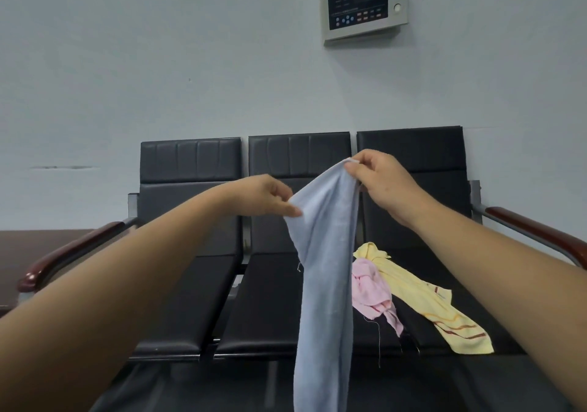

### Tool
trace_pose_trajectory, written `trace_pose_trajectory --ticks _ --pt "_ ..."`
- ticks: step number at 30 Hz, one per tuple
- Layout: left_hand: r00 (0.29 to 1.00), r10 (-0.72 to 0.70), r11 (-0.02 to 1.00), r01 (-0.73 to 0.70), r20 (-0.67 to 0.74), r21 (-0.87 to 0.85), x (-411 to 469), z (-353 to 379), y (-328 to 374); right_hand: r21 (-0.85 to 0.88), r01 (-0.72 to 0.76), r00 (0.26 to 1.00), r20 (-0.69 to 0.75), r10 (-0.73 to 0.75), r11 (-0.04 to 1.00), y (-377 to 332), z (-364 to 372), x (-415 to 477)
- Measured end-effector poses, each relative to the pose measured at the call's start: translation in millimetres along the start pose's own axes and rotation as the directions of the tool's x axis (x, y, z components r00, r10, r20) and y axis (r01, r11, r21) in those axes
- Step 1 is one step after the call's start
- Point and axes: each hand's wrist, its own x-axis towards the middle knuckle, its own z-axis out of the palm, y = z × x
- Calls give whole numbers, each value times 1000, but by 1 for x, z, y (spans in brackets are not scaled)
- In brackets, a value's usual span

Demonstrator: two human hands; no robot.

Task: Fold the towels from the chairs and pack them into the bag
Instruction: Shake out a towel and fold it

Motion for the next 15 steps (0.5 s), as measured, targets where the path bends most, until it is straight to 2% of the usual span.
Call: trace_pose_trajectory --ticks 1,3,5,6,8,10,12,14,15 --pt "999 -7 999 9 36 -50 -1 1 -8 12 -21 1000 -17 21 1000 5 -2 0" --pt "998 29 947 -7 64 -322 -2 6 -21 35 -66 997 -35 68 997 13 -2 -1" --pt "998 53 836 -56 -21 -546 0 11 -26 33 -95 994 -59 96 995 18 -2 -4" --pt "992 38 807 -99 -116 -582 2 13 -26 30 -97 991 -93 99 995 21 -2 -4" --pt "952 9 787 -196 -307 -585 7 14 -22 98 -83 975 -198 101 992 24 0 -3" --pt "910 -3 769 -262 -414 -583 12 13 -19 256 -67 947 -287 142 964 25 2 -2" --pt "884 -37 831 -232 -466 -505 16 17 -18 359 -74 938 -292 187 930 26 3 -1" --pt "862 -54 913 -162 -504 -375 19 24 -19 341 -120 945 -248 212 933 29 3 0" --pt "856 -53 915 -165 -514 -368 21 28 -22 320 -146 946 -232 227 936 30 2 1"
